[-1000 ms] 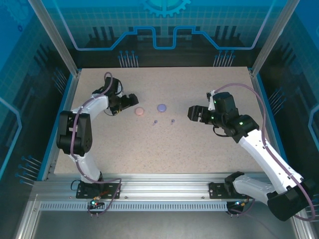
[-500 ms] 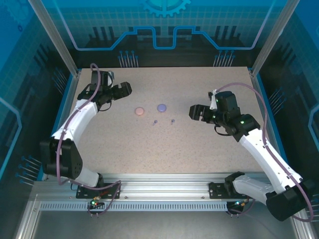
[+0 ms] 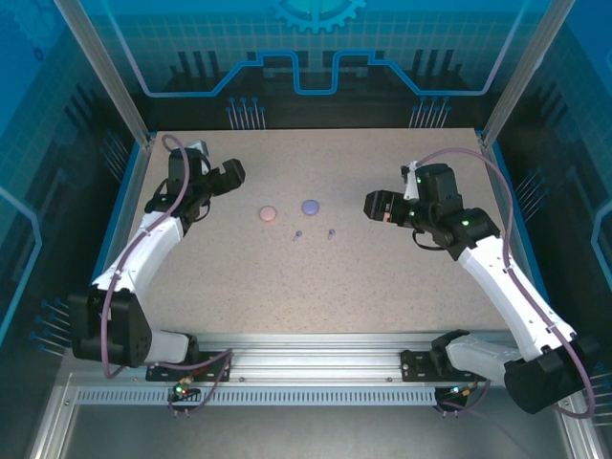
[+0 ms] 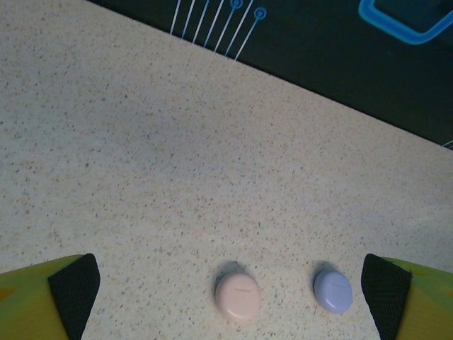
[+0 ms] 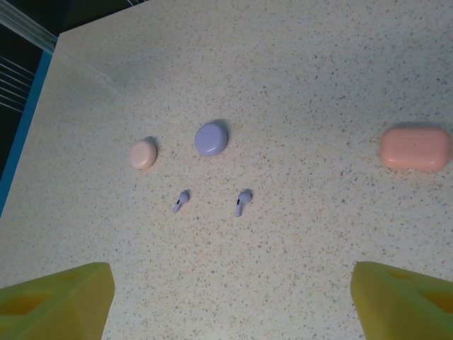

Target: Insert wireless bluetooth earbuds into charging case

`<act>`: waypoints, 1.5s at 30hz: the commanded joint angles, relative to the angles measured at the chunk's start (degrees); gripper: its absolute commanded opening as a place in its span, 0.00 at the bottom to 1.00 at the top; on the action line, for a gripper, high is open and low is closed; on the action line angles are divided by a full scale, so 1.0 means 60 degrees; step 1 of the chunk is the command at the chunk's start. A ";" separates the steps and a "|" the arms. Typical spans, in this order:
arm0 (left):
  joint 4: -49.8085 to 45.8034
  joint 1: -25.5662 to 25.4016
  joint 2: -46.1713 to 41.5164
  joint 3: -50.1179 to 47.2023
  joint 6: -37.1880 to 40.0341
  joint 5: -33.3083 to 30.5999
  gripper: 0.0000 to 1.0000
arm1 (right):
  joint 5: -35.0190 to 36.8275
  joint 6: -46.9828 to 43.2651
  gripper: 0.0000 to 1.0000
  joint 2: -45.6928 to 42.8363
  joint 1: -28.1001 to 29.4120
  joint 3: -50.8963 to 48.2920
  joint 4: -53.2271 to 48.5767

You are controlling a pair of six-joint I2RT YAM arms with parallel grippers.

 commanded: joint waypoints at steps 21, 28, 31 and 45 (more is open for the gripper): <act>0.2116 -0.0033 -0.1128 -0.0545 -0.1470 0.2417 0.99 | 0.0184 0.0309 0.90 0.0848 -0.0074 0.0573 0.0126; 0.2783 -0.0254 -0.1896 -0.1562 -0.2044 0.1837 0.99 | 0.0721 0.0870 0.90 0.2508 0.0823 0.1194 0.0277; 0.2594 -0.0267 -0.1923 -0.1576 -0.2335 0.1888 0.99 | 0.1017 0.1060 0.90 0.3500 0.1216 0.1801 0.0155; 0.4676 -0.0669 -0.1736 -0.2619 -0.2359 0.1263 0.99 | 0.1771 0.1697 0.90 0.8041 0.2115 0.5691 -0.1303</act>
